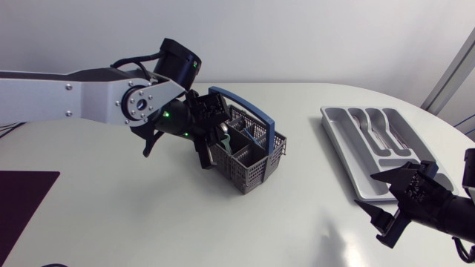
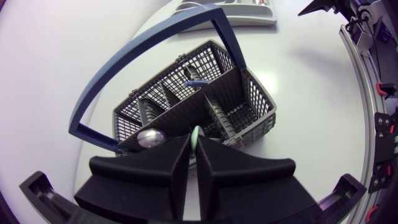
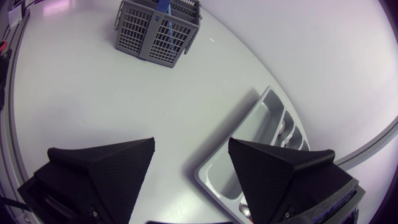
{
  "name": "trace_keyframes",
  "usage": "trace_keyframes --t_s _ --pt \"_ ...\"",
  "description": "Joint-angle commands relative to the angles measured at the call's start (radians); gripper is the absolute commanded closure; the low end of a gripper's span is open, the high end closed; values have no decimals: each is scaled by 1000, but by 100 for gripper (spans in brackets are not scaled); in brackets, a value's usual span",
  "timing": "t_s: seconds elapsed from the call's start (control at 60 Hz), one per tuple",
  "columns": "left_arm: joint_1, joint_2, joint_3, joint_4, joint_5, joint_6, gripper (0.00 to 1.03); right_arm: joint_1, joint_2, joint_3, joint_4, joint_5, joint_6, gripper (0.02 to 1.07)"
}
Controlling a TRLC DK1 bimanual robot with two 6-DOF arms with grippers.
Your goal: Unload the cutlery basket into the drawer organizer.
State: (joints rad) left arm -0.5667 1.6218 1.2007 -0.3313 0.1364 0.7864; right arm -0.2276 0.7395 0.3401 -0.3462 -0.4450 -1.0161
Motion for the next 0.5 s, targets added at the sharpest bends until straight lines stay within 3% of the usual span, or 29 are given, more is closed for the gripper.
trace_keyframes --t_s 0.0,0.2,0.367,0.483 --pt "-4 -59 2 -3 3 16 100 14 -12 -27 -25 6 24 21" --pt "-25 -145 -15 -11 -8 20 100 45 -57 -29 -56 20 40 21" --pt "-58 -223 -7 -40 -73 47 100 86 -111 -26 -85 40 74 21" --pt "-76 -283 42 -118 -93 -26 100 120 -177 2 -108 48 157 21"
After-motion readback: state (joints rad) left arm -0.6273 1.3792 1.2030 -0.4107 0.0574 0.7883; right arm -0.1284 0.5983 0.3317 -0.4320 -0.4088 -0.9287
